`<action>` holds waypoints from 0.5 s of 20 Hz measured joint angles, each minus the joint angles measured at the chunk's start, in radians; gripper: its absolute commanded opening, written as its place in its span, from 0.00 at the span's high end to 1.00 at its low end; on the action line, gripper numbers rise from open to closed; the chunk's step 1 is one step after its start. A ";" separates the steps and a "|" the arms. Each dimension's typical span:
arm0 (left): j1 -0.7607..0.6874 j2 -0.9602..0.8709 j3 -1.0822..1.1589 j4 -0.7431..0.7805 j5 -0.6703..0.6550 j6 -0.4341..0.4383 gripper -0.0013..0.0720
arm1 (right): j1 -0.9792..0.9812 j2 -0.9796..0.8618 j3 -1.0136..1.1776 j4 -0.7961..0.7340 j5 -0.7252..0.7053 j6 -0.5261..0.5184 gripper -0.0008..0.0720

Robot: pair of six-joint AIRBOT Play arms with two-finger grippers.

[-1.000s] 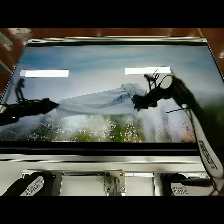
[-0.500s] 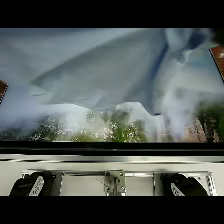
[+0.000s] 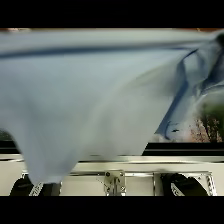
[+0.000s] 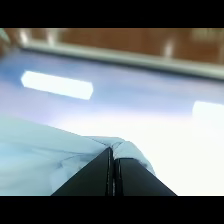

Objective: Fold the shirts.

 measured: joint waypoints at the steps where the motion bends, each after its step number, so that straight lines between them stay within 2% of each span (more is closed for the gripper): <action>1: 0.000 0.000 -0.067 0.027 -0.031 -0.024 0.93 | 0.000 -0.045 0.001 -0.024 0.037 0.008 0.90; 3: 0.000 -0.007 -0.204 0.066 -0.043 -0.056 0.93 | 0.000 -0.158 0.002 -0.056 0.071 0.017 0.90; 5: 0.000 -0.034 -0.332 0.092 0.002 -0.076 0.93 | 0.000 -0.294 0.002 -0.068 0.044 0.025 0.90; 10: 0.000 -0.226 -0.511 0.121 0.183 -0.111 0.93 | 0.000 -0.640 0.002 -0.019 -0.172 0.044 0.90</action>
